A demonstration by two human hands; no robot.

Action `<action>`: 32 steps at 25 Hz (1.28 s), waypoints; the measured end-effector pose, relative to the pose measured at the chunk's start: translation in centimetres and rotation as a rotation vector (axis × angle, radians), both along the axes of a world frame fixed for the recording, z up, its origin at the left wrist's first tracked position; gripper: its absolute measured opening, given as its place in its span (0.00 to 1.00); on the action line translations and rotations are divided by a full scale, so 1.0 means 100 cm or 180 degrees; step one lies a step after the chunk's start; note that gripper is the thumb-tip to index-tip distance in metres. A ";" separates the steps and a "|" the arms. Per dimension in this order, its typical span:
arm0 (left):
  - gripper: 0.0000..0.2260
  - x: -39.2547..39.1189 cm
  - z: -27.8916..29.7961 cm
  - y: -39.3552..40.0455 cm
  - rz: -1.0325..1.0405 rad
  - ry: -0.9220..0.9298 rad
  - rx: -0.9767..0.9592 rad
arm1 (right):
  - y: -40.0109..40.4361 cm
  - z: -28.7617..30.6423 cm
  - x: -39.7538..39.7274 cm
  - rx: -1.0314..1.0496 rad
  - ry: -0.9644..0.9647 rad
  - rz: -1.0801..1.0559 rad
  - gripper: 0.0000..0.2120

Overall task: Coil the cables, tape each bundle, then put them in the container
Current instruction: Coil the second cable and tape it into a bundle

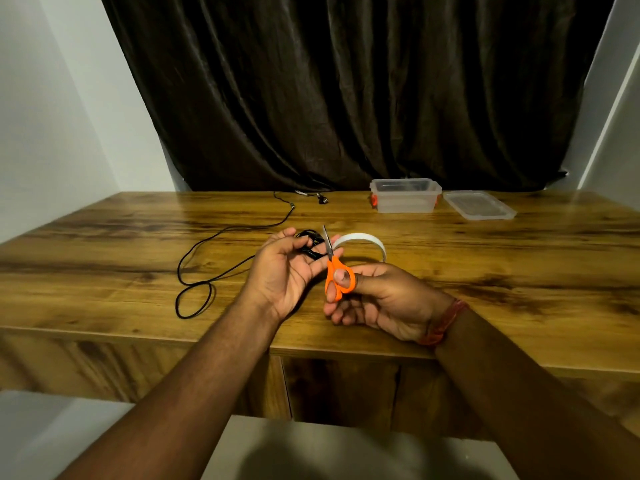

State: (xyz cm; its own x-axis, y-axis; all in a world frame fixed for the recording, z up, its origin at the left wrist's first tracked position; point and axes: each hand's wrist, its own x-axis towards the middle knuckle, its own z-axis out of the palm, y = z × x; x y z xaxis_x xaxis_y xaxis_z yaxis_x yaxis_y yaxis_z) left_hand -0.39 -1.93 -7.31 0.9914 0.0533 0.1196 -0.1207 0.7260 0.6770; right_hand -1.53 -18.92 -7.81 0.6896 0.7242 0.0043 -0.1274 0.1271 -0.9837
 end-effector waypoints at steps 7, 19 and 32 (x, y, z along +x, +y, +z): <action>0.14 -0.007 0.002 -0.001 -0.0079 0.0115 0.0008 | -0.054 0.003 0.000 -0.0260 -0.0536 -0.0991 0.11; 0.15 -0.007 0.004 -0.005 -0.0098 0.0177 0.0115 | -0.163 0.066 0.037 -0.5160 -0.1367 -0.2107 0.15; 0.14 -0.008 0.004 -0.008 -0.0122 0.0219 0.0316 | -0.077 0.083 0.014 -0.3768 -0.3246 -0.1820 0.12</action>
State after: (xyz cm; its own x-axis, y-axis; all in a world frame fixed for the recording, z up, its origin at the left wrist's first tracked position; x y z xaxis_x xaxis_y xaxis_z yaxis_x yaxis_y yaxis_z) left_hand -1.15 -2.70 -6.92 0.9985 0.0066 0.0539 -0.0449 0.6581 0.7516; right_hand -0.12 -26.64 0.52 0.9090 0.3268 0.2588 0.3829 -0.9000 -0.2083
